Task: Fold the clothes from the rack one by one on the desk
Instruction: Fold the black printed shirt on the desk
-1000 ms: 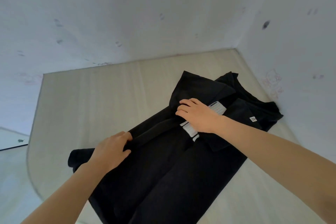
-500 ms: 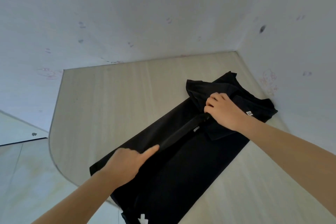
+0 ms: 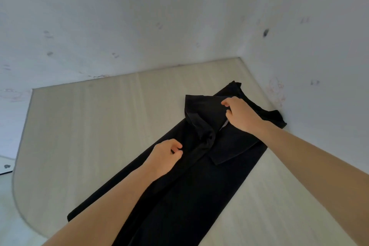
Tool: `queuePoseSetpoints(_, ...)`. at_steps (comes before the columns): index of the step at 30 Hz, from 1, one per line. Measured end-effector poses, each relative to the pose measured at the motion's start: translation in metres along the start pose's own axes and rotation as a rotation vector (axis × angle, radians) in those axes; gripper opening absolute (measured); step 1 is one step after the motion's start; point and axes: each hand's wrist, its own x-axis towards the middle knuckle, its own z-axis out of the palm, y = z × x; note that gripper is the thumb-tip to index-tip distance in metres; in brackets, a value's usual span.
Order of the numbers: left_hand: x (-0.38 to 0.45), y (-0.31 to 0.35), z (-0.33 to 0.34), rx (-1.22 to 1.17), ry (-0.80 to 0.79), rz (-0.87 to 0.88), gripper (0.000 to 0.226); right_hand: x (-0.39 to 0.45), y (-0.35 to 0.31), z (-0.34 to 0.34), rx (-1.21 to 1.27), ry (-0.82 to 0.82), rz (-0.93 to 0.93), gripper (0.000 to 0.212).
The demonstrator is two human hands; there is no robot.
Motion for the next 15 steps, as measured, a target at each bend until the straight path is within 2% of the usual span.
queuePoseSetpoints(4, 0.048, 0.03, 0.02, -0.322, 0.041, -0.151, 0.047, 0.048, 0.008, 0.001, 0.017, -0.029, 0.077, 0.039)
queuePoseSetpoints(7, 0.075, 0.046, 0.036, -0.623, 0.076, -0.332, 0.059, 0.075, 0.003, 0.01, -0.014, -0.117, 0.099, 0.047)
queuePoseSetpoints(10, 0.09, 0.056, 0.045, -0.854, 0.123, -0.441, 0.024, 0.091, 0.001, 0.024, -0.005, -0.207, 0.148, 0.058)
queuePoseSetpoints(12, 0.097, 0.054, 0.047, -0.893, 0.172, -0.46, 0.022, 0.094, -0.001, 0.031, 0.046, -0.211, 0.2, 0.059)
queuePoseSetpoints(15, 0.105, 0.059, 0.045, -0.83, 0.197, -0.412, 0.013, 0.093, 0.01, 0.028, 0.113, -0.135, 0.206, 0.046)
